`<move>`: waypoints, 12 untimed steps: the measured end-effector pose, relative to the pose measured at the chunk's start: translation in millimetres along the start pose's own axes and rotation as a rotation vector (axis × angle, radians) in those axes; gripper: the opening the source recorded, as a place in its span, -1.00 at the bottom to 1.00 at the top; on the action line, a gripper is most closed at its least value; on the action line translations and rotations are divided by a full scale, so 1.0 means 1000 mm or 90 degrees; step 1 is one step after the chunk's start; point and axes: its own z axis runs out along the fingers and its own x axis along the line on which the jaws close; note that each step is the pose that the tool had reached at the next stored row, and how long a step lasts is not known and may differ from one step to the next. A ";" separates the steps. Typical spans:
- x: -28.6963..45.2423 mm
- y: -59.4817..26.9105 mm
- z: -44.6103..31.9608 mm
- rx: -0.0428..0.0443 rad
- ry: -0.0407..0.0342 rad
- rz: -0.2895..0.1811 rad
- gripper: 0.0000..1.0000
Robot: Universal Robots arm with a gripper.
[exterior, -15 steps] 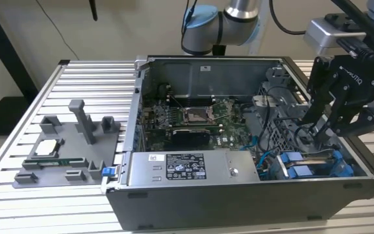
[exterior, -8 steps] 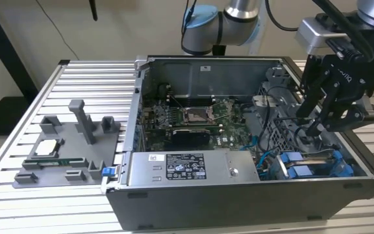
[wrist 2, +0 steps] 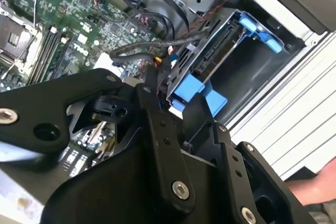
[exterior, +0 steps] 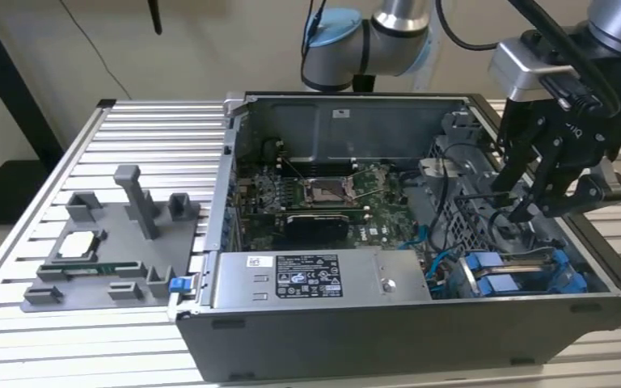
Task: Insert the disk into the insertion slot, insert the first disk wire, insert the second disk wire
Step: 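Insert the disk into the insertion slot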
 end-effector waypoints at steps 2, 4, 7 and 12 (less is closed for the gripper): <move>0.0000 0.0001 0.0006 0.0035 -0.0113 -0.003 1.00; -0.0001 0.0010 0.0016 0.0067 -0.0222 -0.004 1.00; -0.0001 0.0039 0.0038 0.0198 -0.0242 -0.007 1.00; 0.0000 0.0114 0.0064 0.0405 -0.0336 -0.010 1.00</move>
